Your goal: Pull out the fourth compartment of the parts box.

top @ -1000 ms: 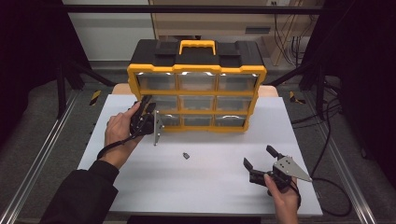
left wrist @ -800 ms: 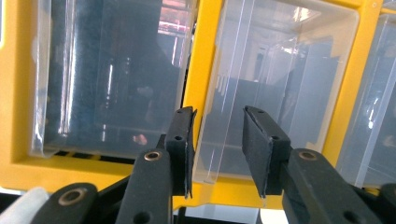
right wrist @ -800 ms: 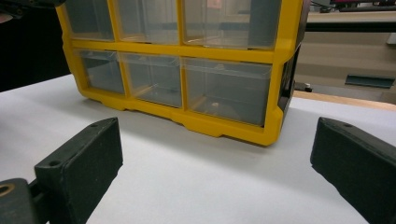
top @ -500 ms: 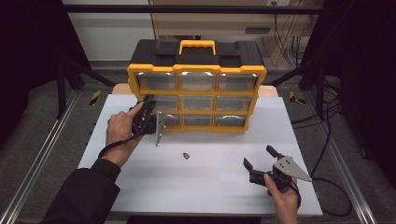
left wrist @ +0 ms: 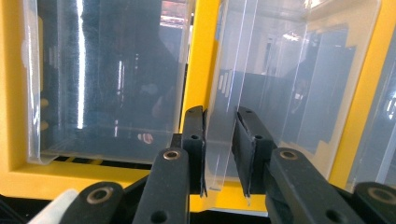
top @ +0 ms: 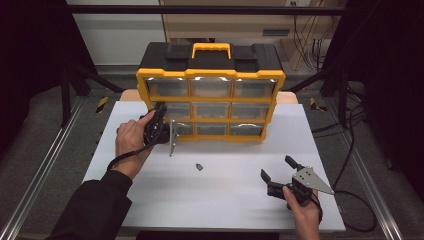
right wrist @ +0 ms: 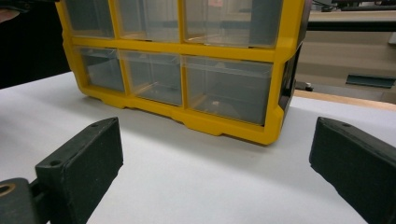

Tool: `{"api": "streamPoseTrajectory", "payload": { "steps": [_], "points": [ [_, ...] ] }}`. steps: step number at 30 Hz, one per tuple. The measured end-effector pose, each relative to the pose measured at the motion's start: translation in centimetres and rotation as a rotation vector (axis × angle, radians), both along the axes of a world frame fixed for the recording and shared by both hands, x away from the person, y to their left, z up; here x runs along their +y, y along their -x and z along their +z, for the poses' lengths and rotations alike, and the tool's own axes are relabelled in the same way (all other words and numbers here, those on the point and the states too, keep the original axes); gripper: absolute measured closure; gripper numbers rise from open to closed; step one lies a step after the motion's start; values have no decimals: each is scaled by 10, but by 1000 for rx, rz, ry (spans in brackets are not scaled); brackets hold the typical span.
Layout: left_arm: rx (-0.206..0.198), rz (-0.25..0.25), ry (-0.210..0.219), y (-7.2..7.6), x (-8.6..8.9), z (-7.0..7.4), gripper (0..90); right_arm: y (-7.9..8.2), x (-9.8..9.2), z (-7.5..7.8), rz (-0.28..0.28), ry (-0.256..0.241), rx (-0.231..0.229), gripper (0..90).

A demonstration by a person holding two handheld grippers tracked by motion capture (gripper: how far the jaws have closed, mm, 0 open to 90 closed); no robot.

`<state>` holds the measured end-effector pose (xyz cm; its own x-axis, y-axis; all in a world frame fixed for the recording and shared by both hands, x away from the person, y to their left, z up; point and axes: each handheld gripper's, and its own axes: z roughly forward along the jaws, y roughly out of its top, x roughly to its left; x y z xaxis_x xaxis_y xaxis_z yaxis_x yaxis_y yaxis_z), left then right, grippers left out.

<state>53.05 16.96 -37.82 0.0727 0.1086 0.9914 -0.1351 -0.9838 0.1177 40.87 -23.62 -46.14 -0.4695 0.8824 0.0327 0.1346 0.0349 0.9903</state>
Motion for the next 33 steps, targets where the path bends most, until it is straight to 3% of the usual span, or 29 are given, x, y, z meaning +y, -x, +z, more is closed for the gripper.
{"api": "streamPoseTrajectory", "payload": {
  "steps": [10,33],
  "points": [
    [-8,-13,12,5,1,-1,755,0,1,0,4,2,2,33],
    [17,-20,37,24,1,2,754,0,1,0,3,4,1,29]
  ]
}}
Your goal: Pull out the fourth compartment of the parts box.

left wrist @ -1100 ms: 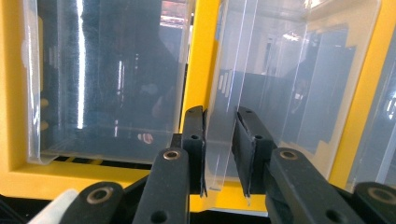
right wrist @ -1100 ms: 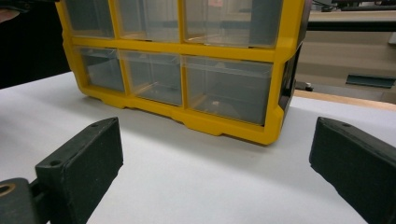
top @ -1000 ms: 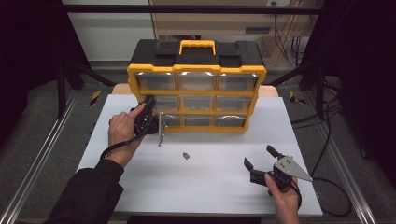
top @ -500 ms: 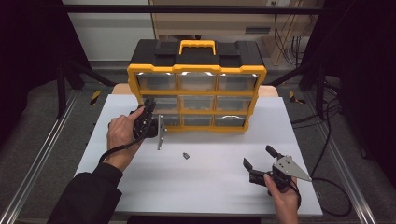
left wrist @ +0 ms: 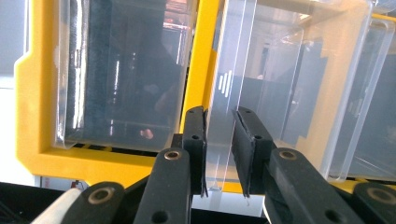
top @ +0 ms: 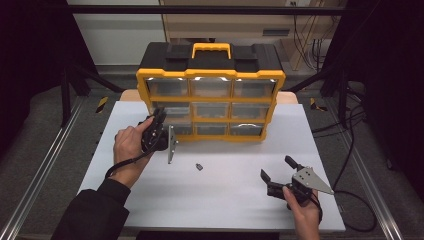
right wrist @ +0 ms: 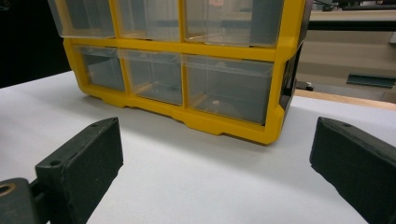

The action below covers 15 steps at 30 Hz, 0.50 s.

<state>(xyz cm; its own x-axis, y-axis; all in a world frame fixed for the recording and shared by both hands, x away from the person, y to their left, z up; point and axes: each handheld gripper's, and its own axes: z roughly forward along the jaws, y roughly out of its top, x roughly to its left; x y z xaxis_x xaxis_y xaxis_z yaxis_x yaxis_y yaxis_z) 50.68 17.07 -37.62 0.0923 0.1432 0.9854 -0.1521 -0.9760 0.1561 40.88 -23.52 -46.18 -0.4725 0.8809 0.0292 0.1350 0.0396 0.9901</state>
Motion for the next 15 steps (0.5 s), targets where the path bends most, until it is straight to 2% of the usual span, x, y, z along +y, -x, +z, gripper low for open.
{"api": "streamPoseTrajectory", "payload": {
  "steps": [15],
  "points": [
    [7,-3,3,9,1,1,753,0,1,0,1,4,4,29]
  ]
}}
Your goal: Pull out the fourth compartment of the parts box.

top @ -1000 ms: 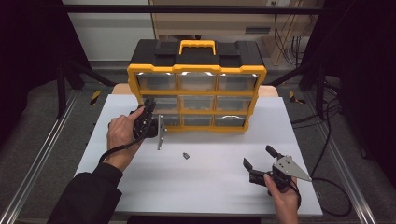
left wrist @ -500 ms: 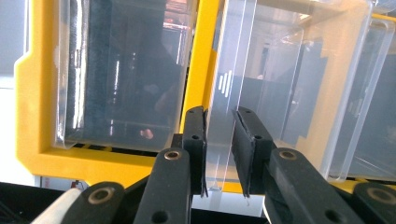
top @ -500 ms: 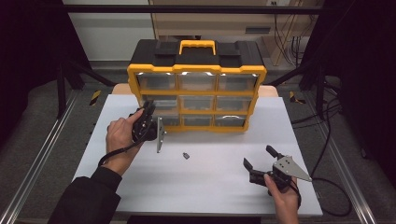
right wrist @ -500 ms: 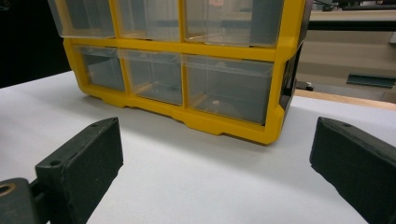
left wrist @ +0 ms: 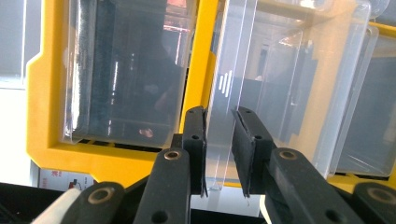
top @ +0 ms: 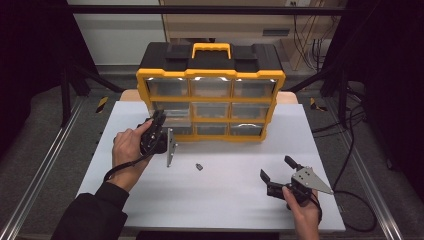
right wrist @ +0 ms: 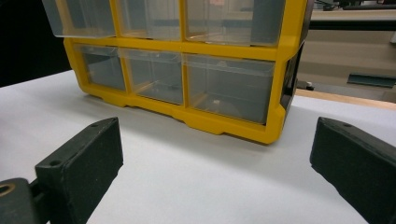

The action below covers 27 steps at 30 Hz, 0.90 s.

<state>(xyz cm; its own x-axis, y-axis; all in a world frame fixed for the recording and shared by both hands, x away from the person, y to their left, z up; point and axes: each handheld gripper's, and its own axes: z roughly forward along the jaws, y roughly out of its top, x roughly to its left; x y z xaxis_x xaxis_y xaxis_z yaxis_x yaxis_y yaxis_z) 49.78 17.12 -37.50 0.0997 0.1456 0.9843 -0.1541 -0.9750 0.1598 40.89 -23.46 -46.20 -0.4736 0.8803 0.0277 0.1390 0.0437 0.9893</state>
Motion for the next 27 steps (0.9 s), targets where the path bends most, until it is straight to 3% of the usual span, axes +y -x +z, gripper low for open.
{"api": "streamPoseTrajectory", "payload": {
  "steps": [27],
  "points": [
    [-1,-15,-3,17,2,0,753,0,3,0,4,0,2,23]
  ]
}}
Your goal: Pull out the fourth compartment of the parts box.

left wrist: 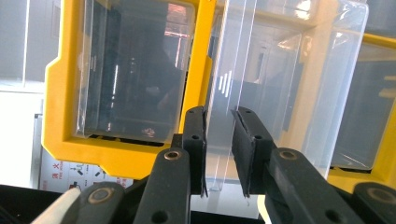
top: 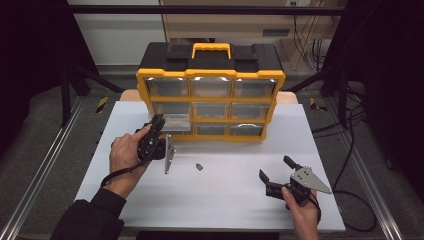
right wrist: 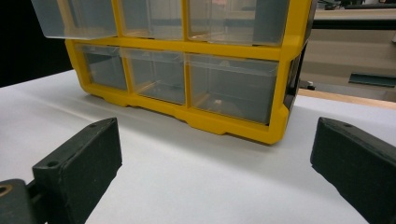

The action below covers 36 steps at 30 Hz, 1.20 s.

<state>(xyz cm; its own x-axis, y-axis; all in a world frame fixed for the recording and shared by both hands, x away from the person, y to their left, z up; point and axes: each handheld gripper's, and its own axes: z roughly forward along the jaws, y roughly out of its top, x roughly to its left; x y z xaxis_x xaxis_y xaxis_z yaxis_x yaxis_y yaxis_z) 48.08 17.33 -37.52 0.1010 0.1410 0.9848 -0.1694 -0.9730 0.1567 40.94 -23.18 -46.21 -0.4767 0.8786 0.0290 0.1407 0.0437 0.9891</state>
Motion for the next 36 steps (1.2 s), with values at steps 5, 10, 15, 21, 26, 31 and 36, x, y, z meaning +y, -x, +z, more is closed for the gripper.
{"api": "streamPoseTrajectory", "payload": {
  "steps": [5,10,15,21,26,31,36],
  "points": [
    [0,0,-5,2,0,-1,753,0,0,0,0,1,-1,23],
    [-3,-2,-4,3,0,-2,752,0,0,0,0,2,-1,23],
    [-3,-2,-3,5,0,-2,753,0,1,0,1,1,1,23],
    [-3,-4,-7,9,1,-1,754,0,0,0,0,2,0,23],
    [0,-5,-7,12,2,-1,754,0,0,0,1,1,0,23],
    [3,-9,-4,13,2,-1,754,0,0,0,0,1,1,23],
    [1,-15,-10,15,3,-1,755,0,0,0,0,1,0,23]
  ]
}}
